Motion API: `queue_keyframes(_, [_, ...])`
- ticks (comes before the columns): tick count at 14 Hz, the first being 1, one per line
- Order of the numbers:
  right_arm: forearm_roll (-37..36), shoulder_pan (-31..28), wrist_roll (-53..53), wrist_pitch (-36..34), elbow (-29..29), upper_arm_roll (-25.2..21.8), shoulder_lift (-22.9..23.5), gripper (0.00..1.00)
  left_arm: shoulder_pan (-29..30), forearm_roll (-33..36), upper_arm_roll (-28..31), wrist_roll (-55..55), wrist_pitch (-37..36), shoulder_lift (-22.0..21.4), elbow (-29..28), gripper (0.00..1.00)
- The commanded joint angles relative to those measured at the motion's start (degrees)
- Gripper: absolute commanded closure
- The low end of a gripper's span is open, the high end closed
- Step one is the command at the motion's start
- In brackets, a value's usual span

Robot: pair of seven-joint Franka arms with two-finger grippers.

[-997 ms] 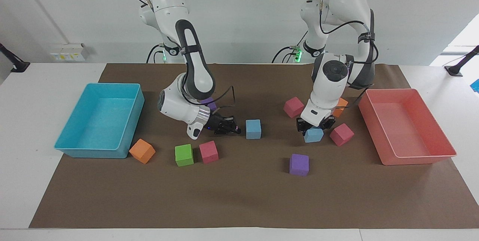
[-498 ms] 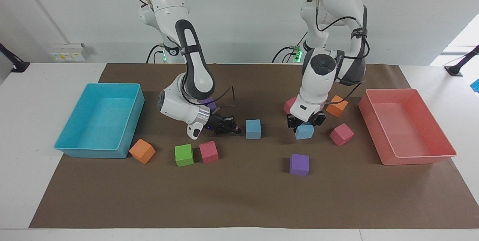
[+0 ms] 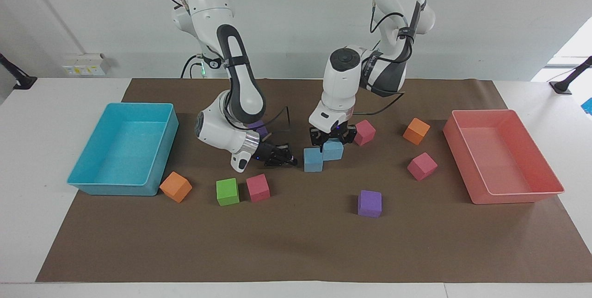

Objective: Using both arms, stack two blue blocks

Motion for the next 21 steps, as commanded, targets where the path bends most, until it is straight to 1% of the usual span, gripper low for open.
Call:
queue_keyframes(1, [2.04, -0.6, -2.08, 1.18, -0.62, 0.64, -0.05, 1.0, -0.87, -0.74, 0.94, -0.89, -2.23, 1.85, 3.43, 0.76])
queue_keyframes(3, [2.04, -0.6, -2.08, 1.18, -0.62, 0.64, -0.05, 1.0, -1.13, -0.91, 0.86, -0.89, -2.05, 1.76, 2.9, 0.74])
queue_keyframes(14, [2.04, -0.6, -1.99, 1.09, -0.62, 0.64, -0.05, 1.0, -1.92, -0.21, 0.94, -0.27, -1.87, 1.24, 0.88, 0.72])
queue_keyframes(17, [2.04, -0.6, -1.99, 1.09, -0.62, 0.64, -0.05, 1.0, -1.92, -0.21, 0.94, -0.27, -1.87, 1.24, 0.88, 0.7])
queue_keyframes(20, [2.04, -0.6, -1.9, 1.09, -0.62, 0.64, -0.05, 1.0, -1.92, -0.21, 0.94, -0.27, -1.96, 1.15, 0.88, 0.57])
queue_keyframes(21, [2.04, -0.6, -1.9, 1.18, -0.62, 0.64, -0.05, 1.0, -1.92, -0.21, 0.86, -0.27, -1.96, 1.15, 0.88, 0.54])
